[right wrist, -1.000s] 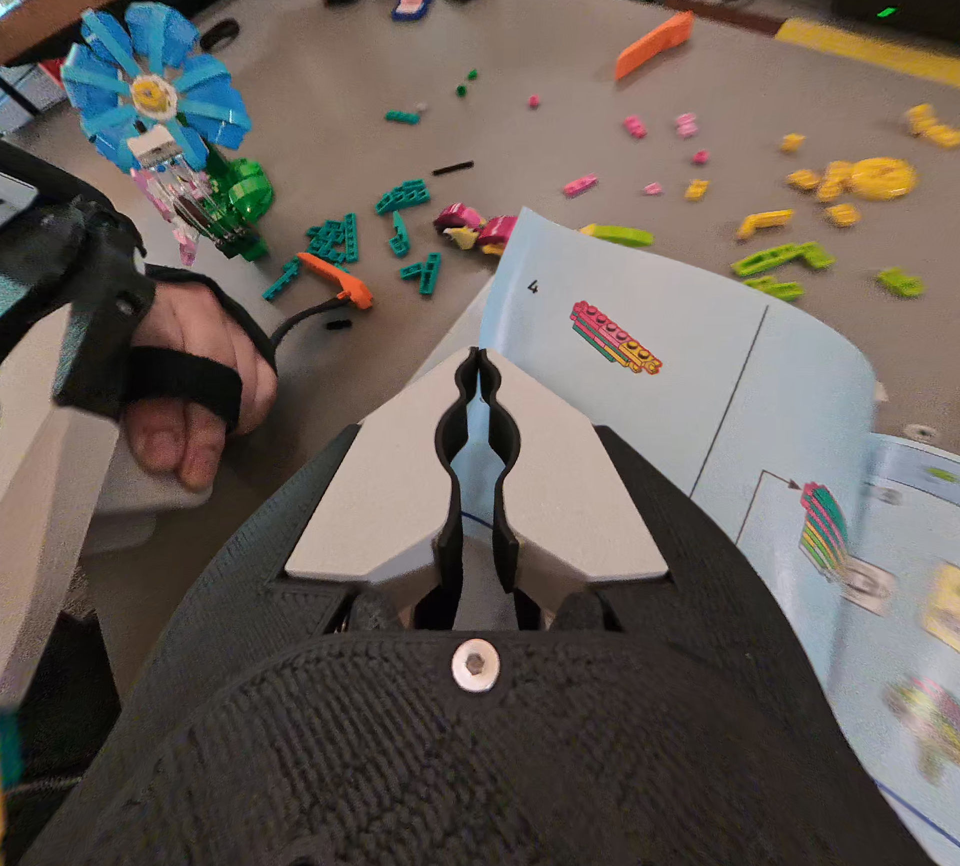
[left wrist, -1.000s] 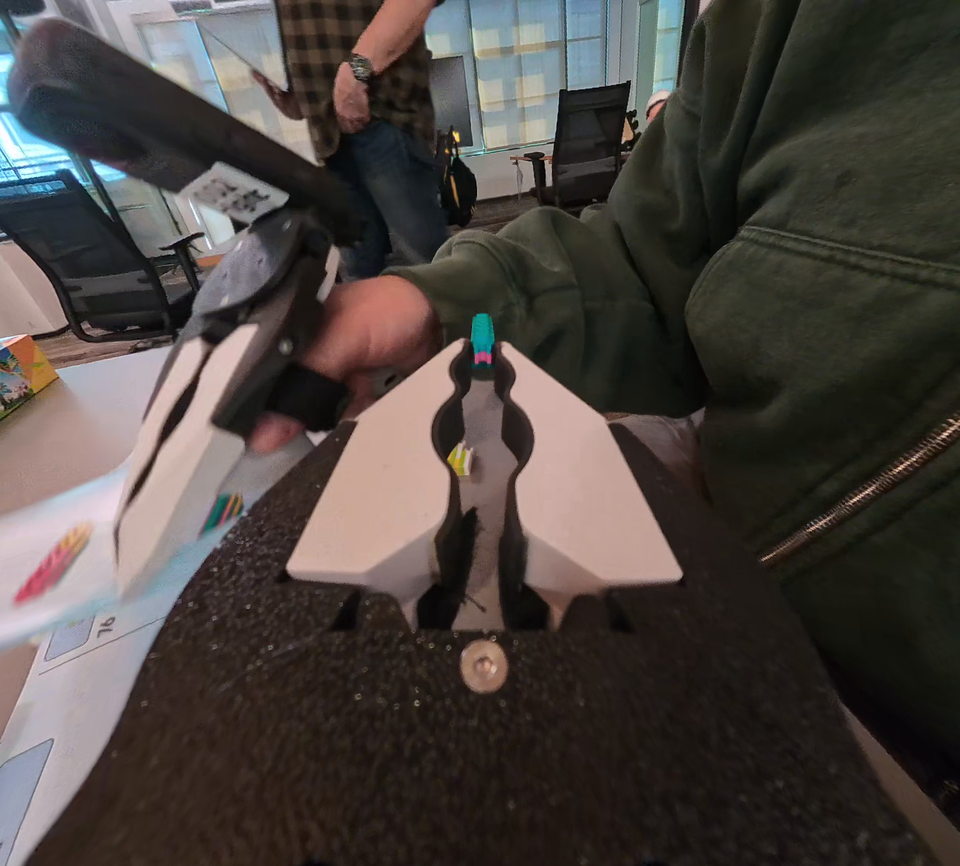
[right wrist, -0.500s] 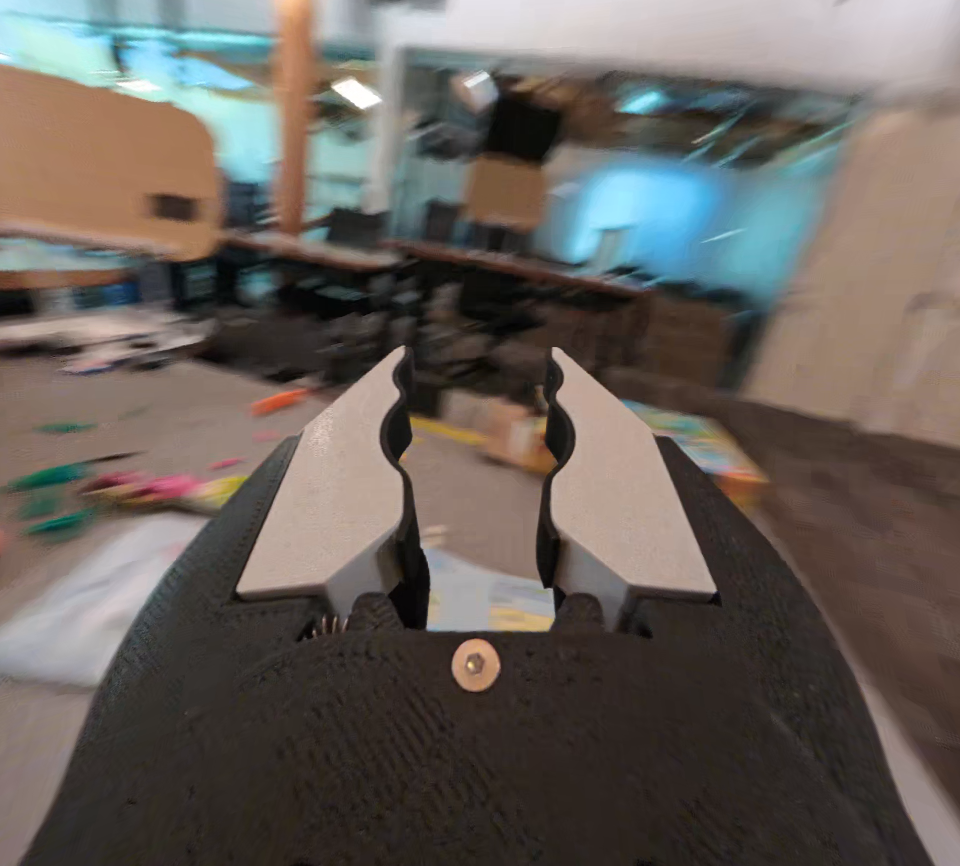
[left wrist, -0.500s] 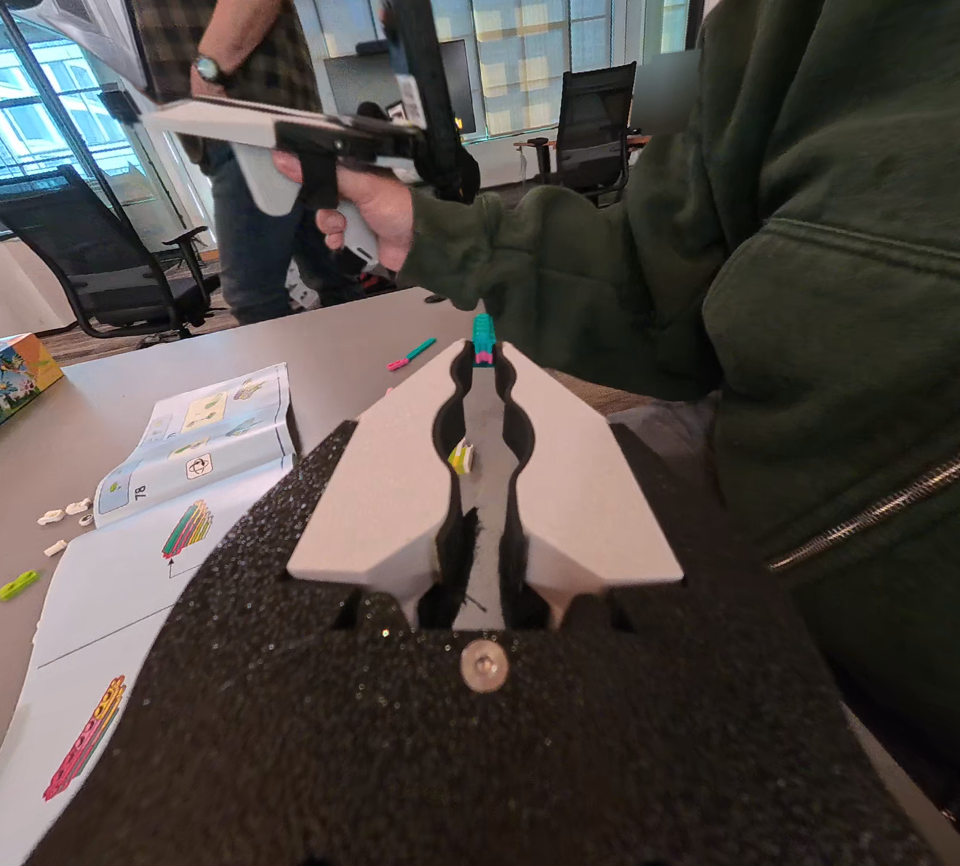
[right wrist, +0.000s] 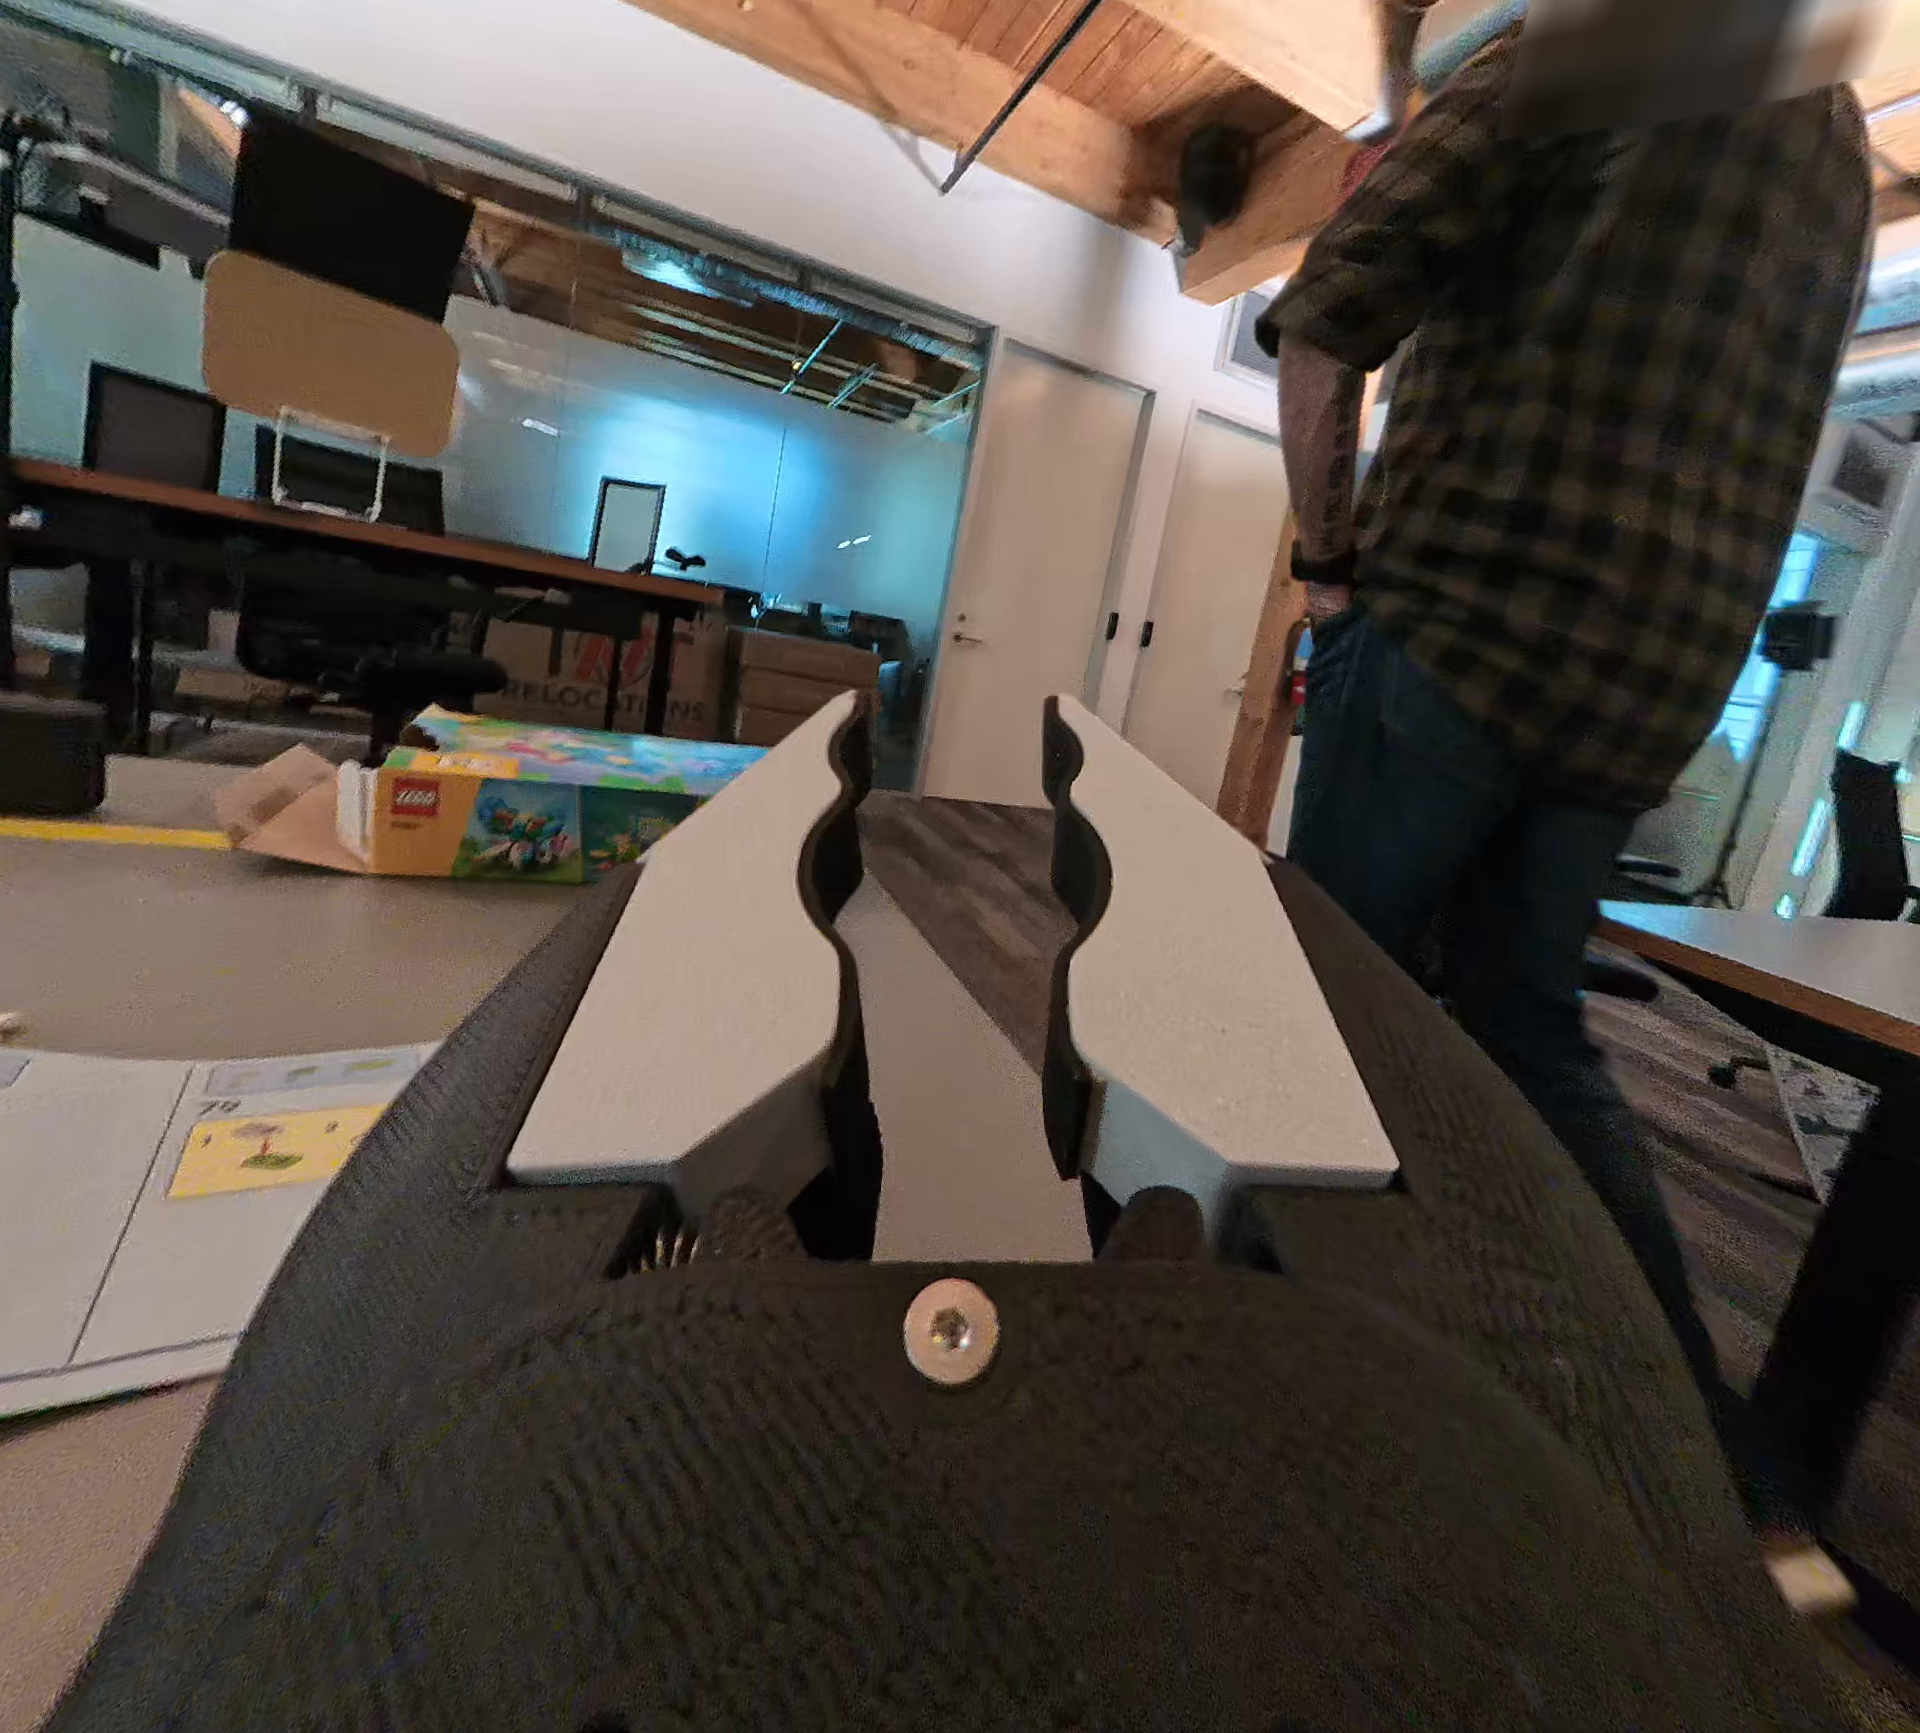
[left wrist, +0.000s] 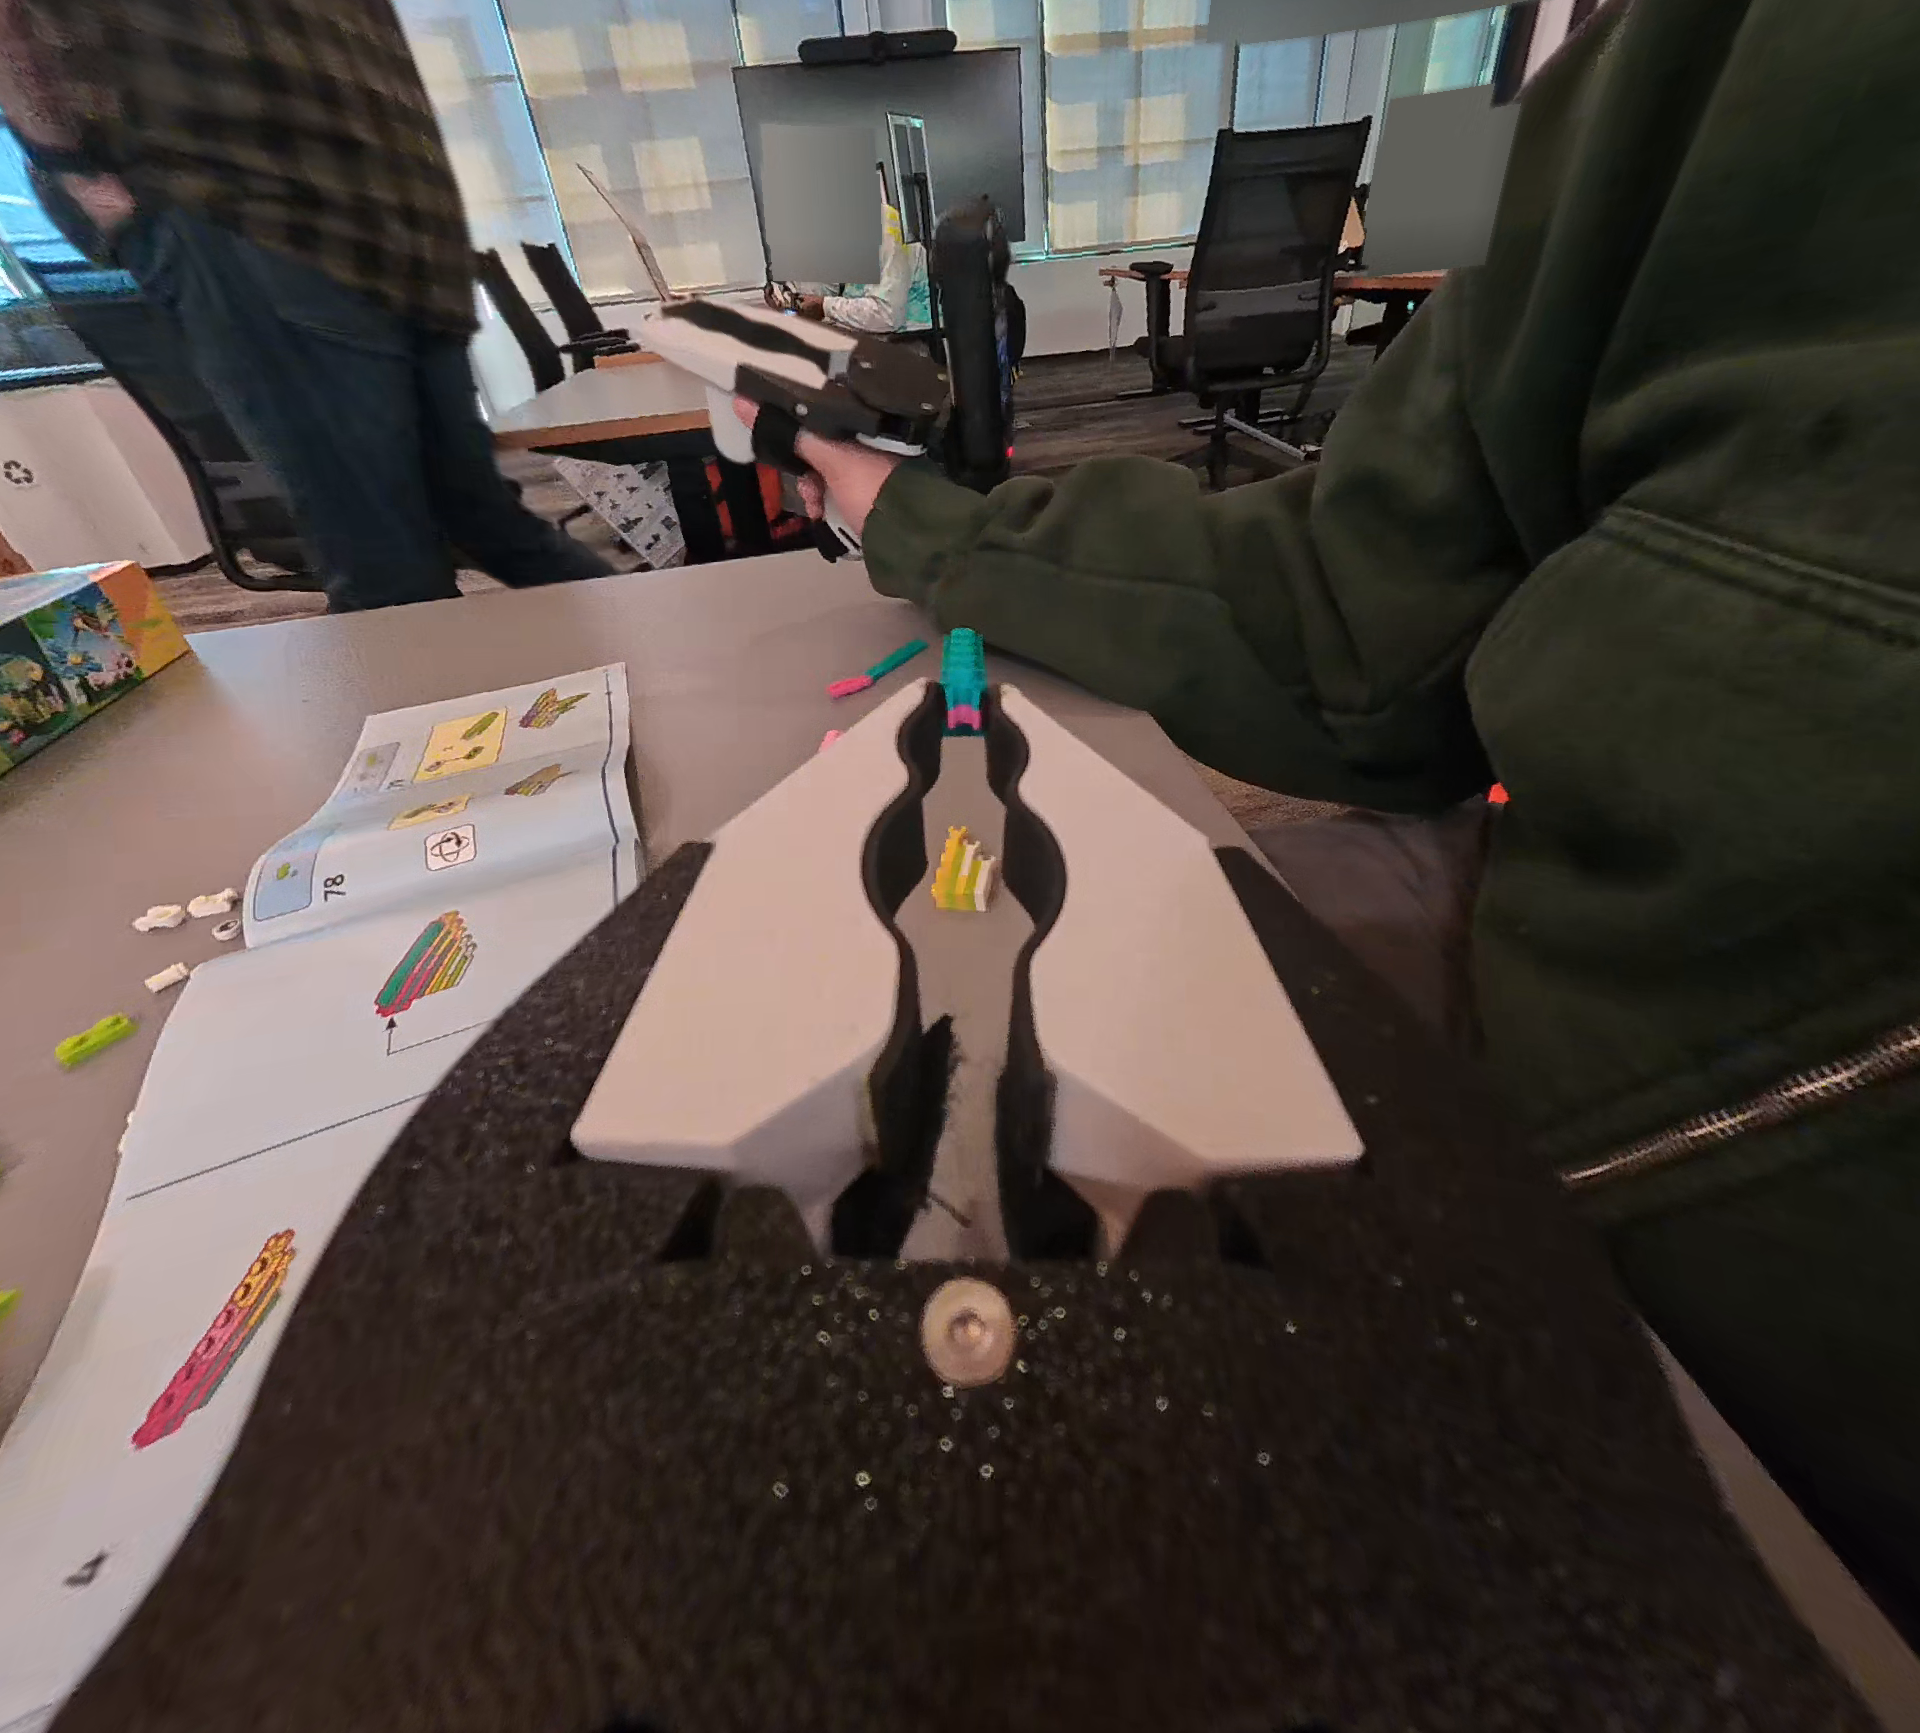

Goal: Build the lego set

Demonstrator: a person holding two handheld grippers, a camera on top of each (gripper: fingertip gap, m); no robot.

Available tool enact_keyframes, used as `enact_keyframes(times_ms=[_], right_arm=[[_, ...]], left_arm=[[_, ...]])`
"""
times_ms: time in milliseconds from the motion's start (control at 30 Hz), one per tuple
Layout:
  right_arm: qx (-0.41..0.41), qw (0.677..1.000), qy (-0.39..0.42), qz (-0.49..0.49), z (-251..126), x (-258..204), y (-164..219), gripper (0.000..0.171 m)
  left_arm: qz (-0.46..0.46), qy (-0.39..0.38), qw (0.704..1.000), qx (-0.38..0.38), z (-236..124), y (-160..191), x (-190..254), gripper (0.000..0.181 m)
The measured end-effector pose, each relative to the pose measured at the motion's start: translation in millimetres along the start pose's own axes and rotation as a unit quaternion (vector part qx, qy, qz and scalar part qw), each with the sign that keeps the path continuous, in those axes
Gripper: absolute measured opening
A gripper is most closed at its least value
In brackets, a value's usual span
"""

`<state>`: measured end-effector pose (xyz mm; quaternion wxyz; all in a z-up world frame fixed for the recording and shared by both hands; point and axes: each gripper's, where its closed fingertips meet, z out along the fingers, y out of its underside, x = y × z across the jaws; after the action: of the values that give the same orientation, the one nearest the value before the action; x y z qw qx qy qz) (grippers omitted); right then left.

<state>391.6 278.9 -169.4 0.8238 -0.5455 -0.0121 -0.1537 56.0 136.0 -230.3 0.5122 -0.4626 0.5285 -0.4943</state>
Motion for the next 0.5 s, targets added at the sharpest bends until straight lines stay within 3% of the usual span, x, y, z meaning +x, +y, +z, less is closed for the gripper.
enact_keyframes(times_ms=[33,500], right_arm=[[-0.003,1.000,-0.008,-0.005,1.1,-4.1,1.1,0.032],[-0.011,0.999,-0.042,-0.026,4.1,-22.7,4.4,0.026]], left_arm=[[0.000,0.001,1.000,-0.003,0.9,1.4,0.7,0.006],[0.004,-0.003,1.000,-0.012,1.6,5.0,-0.8,0.006]])
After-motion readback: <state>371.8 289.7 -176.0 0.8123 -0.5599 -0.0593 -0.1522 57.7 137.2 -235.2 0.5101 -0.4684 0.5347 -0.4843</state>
